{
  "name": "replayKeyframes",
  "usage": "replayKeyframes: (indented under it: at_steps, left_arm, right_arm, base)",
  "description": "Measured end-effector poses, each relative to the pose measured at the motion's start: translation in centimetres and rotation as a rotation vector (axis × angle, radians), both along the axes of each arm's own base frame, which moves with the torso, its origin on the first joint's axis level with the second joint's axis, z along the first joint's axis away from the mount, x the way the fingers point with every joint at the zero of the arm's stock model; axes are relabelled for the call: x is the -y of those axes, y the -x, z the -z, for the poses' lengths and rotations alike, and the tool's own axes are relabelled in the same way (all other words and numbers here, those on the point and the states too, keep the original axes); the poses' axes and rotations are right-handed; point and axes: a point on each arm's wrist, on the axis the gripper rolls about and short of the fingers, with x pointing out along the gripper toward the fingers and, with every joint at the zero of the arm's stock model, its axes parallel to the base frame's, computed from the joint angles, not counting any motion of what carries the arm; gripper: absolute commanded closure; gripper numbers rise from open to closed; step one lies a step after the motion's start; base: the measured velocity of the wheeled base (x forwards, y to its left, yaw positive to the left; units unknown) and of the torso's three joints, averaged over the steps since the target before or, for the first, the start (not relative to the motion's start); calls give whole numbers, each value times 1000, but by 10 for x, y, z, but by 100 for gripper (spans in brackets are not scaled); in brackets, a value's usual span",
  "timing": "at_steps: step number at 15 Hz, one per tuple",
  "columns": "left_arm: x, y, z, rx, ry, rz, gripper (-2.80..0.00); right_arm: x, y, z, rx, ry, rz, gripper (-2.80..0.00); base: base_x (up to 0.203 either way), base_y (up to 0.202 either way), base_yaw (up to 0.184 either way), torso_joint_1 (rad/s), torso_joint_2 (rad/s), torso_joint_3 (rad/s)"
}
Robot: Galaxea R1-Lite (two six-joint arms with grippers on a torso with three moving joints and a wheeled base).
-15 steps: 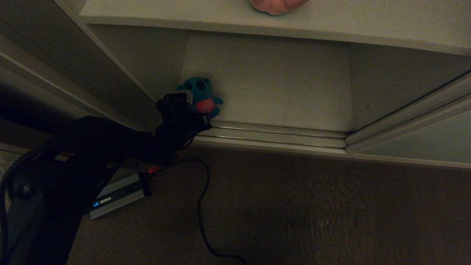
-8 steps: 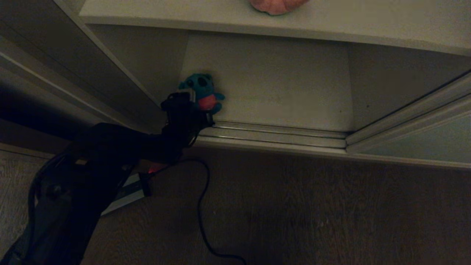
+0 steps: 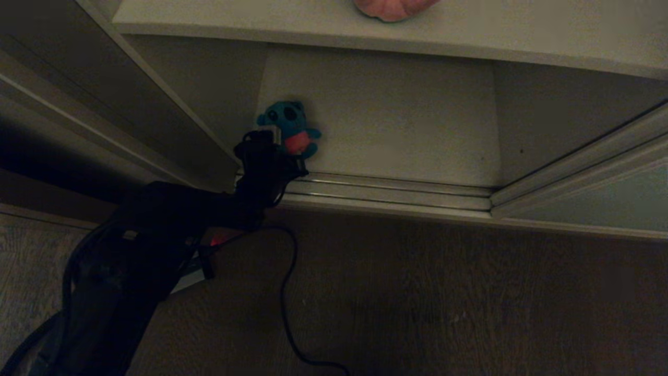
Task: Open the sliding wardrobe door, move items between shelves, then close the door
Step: Place the blue doll on the lower shelf
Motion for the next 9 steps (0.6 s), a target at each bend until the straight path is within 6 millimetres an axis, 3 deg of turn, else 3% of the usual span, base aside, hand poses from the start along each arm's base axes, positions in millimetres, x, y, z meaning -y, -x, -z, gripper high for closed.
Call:
replayKeyframes:
  at_steps: [9]
  left_arm:
    - [5,1,-1,12,-19,6,-280]
  right_arm:
    - [0,0,0,0,0,0,0]
  base:
    - [0,0,0,0,0,0]
